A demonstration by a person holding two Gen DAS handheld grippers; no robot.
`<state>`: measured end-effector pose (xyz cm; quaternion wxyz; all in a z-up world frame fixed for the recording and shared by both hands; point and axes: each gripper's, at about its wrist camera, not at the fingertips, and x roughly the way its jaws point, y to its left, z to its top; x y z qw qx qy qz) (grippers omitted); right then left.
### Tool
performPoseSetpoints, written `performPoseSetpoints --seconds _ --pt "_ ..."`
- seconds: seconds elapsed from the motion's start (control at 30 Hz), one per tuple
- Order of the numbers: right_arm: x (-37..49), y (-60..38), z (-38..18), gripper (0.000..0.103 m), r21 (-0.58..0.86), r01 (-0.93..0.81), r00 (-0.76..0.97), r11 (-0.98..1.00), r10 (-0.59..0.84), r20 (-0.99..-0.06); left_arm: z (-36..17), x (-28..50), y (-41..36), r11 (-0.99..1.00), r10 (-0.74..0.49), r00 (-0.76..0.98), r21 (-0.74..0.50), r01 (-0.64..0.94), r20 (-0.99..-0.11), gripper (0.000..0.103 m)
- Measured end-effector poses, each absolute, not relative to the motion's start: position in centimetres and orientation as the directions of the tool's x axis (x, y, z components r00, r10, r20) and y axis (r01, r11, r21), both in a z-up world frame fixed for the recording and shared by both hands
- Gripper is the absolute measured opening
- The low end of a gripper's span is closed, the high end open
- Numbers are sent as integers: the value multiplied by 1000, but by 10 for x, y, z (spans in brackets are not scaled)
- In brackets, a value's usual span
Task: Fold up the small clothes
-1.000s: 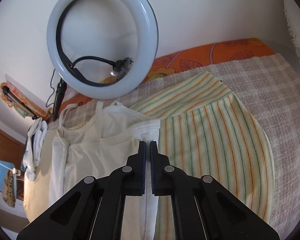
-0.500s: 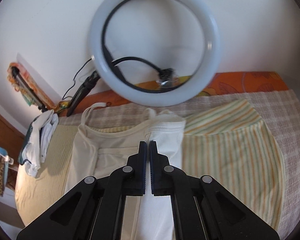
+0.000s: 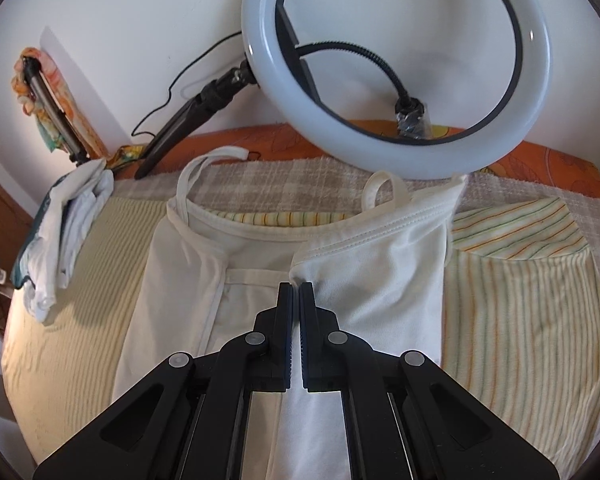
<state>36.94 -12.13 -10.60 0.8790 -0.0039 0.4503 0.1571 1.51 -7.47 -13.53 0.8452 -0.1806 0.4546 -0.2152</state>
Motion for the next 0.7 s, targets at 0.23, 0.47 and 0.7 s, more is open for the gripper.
performPoseSetpoints --seconds 0.23,0.47,0.7 --pt "373 -117 -115 2 133 -289 537 948 276 -797 -136 14 -73 848 -520 484 -491 198 -704 5" --pt "354 -137 -87 30 175 -277 581 945 310 -752 -122 -1 -64 852 -517 493 -472 225 -700 24" --pt "295 -182 -32 30 214 -281 627 936 348 -697 -97 -21 -28 878 -475 533 -413 240 -700 24"
